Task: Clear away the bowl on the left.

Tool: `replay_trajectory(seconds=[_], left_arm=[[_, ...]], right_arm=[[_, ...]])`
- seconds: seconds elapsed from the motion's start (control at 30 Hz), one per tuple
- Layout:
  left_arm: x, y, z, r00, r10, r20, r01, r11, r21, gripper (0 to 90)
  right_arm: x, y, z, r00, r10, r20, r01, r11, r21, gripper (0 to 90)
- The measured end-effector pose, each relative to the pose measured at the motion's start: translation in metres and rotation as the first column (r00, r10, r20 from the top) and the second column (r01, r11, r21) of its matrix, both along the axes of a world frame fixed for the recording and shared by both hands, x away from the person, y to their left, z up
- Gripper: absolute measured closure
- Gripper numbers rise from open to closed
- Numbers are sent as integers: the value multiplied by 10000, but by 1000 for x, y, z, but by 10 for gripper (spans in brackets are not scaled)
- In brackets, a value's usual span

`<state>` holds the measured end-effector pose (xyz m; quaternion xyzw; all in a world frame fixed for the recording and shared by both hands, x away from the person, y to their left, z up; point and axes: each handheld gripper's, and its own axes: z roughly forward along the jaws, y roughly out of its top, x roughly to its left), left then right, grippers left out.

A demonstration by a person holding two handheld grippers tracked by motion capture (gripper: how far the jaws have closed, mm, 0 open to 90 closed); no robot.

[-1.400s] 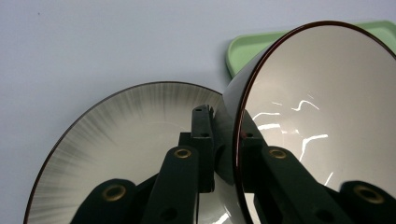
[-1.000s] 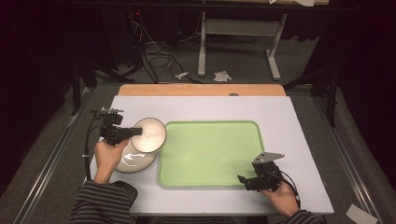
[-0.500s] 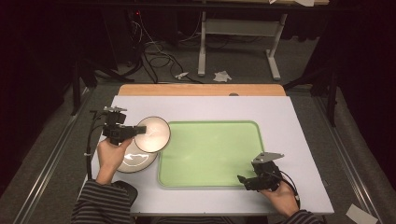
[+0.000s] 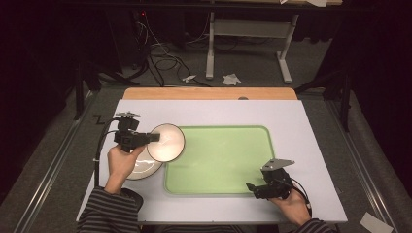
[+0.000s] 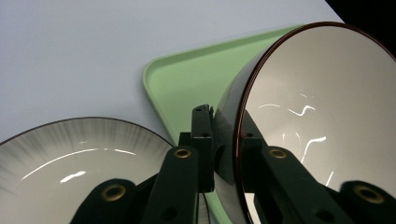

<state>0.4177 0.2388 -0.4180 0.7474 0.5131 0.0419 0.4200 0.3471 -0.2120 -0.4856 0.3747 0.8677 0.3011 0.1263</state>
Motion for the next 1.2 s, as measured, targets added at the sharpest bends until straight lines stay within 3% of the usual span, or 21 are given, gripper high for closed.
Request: replay_trajectory(seconds=[0.3,0.63,0.9,1.2], left_arm=[[4,-23,8,9984,-535,203,529,9982,284,825],[7,-53,17,9902,-1357,342,1347,9905,291,825],[10,-69,20,9854,-1641,451,1629,9862,295,825],[14,-85,20,9796,-1989,294,1975,9794,425,825]], right_arm=[[0,-1,0,10000,31,-28,-31,10000,39,240],[0,-1,0,10000,51,6,-51,10000,1,240],[0,-1,0,10000,16,-34,-16,10000,-1,240],[0,-1,0,10000,26,-28,-26,10000,-5,240]])
